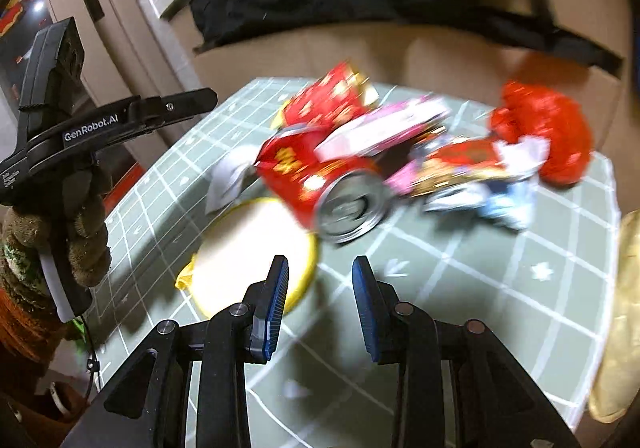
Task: Collect trash
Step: 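Bring both grippers back to the table, left gripper toward the white tissue, then grasp the white tissue with the left gripper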
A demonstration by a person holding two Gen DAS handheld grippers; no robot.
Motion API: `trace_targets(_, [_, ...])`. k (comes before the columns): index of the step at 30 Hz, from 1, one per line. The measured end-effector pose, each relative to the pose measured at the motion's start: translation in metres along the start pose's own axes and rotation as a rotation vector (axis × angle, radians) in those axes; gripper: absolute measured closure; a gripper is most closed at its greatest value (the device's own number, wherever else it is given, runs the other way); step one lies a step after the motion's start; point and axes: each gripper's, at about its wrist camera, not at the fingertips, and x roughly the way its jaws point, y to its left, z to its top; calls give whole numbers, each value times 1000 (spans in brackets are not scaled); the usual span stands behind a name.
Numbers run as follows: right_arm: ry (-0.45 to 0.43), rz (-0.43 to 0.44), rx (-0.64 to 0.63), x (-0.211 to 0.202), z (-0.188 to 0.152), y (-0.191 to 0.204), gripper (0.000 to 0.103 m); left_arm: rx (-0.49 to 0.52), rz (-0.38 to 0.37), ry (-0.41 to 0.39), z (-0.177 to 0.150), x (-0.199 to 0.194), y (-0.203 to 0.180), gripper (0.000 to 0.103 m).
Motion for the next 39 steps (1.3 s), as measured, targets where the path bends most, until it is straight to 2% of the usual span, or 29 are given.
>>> trace_targets(7, [45,-40,26,33,5,8,73,-33,7,7,-7,-3,21,51])
trace_targets(8, [48,-27,36,35,6,8,76,-43,10,7,-7,-2,24,51])
trace_targets(9, [53,-5,32,36,7,9,86,-51,10,8,-7,-1,27,51])
trace_targets(13, [39,-39,-33,31,11,20,95,-65,-5,18,-7,4,28,51])
trace_targets(17, [16,-15,-24,12,12,11,96,-51,-12,36,-10,13,21,51])
trace_targets(20, [-14,-43,-8,-9,13,-4,98,-29,12,55,-13,22,16,51])
trace_targets(27, [-116,-189,48,-66,19,-49,99,-10,70,110,-18,48,9,51])
trace_targets(31, [-192,-261,46,-95,26,-60,99,-13,102,139,-20,58,9,52])
trace_targets(33, [-236,-304,24,-108,29,-59,99,-25,112,166,-21,63,11,59])
trace_targets(34, [-249,-312,11,-111,30,-58,99,-35,110,179,-22,65,12,68])
trace_targets(37, [-236,-297,-7,-109,28,-57,99,-57,79,196,-24,68,12,84])
trace_targets(39, [-209,-263,4,-101,26,-60,98,-31,79,182,-24,64,5,88])
